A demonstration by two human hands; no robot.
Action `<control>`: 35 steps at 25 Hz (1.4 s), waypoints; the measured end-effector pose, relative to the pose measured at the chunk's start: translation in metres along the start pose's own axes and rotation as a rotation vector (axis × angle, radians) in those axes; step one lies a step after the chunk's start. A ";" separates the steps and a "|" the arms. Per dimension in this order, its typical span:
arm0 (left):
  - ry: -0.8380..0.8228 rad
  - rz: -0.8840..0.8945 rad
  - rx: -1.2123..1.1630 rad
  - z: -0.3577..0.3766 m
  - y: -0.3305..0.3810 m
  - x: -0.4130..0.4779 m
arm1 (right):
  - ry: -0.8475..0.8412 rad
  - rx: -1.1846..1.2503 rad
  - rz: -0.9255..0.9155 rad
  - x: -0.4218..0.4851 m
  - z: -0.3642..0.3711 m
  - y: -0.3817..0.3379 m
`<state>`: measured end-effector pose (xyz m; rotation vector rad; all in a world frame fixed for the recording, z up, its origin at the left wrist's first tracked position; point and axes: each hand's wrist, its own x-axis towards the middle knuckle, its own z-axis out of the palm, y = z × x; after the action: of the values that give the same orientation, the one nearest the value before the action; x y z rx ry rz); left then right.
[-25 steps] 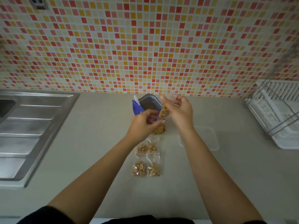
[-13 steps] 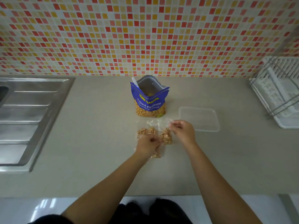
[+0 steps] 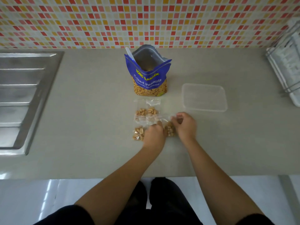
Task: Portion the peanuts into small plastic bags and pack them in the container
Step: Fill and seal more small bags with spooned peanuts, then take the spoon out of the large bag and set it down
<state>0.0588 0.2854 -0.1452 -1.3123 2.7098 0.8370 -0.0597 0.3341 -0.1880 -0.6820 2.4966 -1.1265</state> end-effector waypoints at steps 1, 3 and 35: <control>0.023 0.003 -0.022 -0.007 0.001 0.000 | 0.017 -0.032 -0.060 0.000 0.000 0.003; 0.153 0.028 -0.091 -0.031 0.003 0.004 | 0.040 -0.108 -0.245 -0.003 -0.002 0.013; 0.326 -0.011 -0.190 -0.193 0.001 0.159 | -0.119 -0.665 -0.412 -0.013 -0.009 0.044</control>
<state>-0.0041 0.0800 -0.0178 -1.6320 2.9183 0.9791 -0.0659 0.3718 -0.2149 -1.4387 2.6836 -0.3025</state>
